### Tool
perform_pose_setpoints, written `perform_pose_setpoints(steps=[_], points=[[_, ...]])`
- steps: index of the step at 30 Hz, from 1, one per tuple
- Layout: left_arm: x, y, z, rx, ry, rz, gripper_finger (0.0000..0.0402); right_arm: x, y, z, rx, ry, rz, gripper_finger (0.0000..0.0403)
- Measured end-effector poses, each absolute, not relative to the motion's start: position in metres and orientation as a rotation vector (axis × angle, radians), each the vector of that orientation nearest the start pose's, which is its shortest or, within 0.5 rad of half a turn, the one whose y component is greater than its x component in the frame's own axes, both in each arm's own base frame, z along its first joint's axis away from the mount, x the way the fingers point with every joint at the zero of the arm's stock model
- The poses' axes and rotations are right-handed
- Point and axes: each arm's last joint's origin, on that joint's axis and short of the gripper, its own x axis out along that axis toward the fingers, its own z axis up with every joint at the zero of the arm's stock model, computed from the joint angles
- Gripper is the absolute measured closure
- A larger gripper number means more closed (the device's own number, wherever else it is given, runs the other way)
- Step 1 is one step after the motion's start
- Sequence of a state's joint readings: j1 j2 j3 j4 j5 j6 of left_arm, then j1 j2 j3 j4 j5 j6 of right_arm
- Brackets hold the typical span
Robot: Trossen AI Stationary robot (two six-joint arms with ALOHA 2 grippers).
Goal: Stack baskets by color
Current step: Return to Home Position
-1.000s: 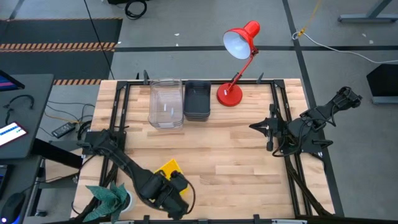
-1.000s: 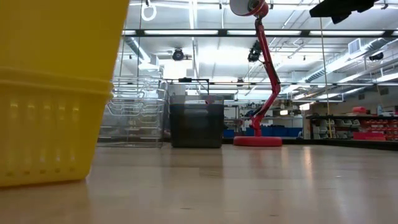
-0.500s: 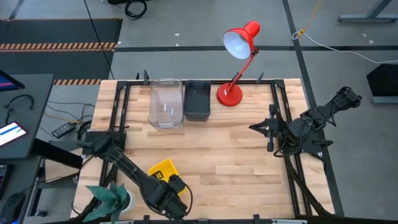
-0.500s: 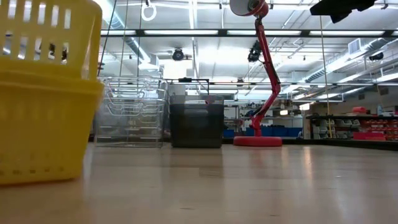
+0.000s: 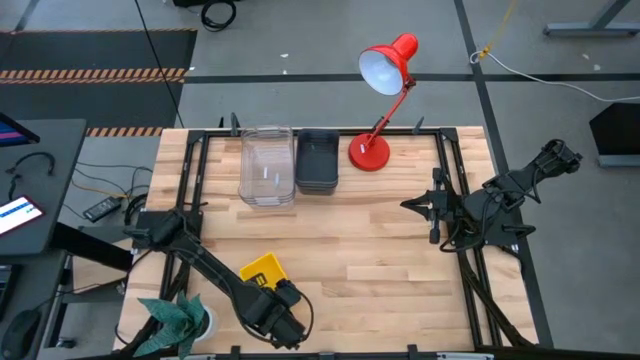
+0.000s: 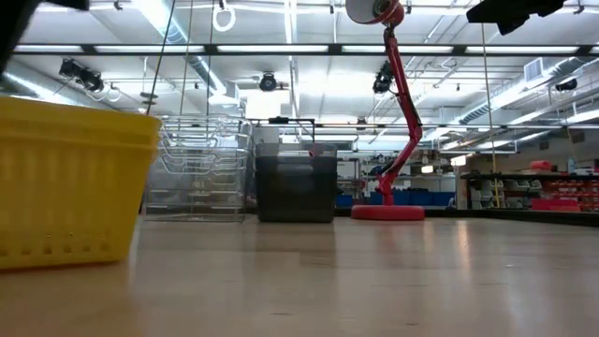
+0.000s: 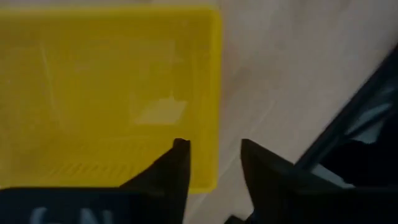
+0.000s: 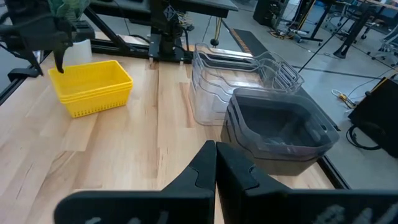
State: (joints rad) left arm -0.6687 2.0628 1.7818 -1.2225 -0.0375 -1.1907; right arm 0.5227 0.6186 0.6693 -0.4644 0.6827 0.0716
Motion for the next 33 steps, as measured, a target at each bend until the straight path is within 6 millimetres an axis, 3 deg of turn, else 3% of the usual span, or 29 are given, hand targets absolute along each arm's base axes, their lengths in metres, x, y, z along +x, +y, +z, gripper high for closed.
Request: perform_pose_setpoints(steps=[4,9,18,28,33], points=[[0.321,-0.245,0.245,-0.407,1.422,0.393,0.0215,0.121,0.049,0.293,-0.164,0.335,-0.17,0.0394],[0.321,-0.245,0.249,-0.262,1.27,0.442,0.0205,0.121,0.049,0.293,-0.165,0.337,-0.164,0.0394],[0.335,-0.224,0.25,0.023,1.075,0.507,0.0276,0.112,0.047,0.291,-0.135,0.308,-0.035,0.0394],[0.348,-0.196,0.267,0.282,0.99,0.496,0.0349,0.1,0.042,0.236,0.024,0.205,0.036,0.0394],[0.349,-0.193,0.257,0.443,0.979,0.487,0.0374,0.091,0.039,0.225,0.067,0.162,0.117,0.0394]])
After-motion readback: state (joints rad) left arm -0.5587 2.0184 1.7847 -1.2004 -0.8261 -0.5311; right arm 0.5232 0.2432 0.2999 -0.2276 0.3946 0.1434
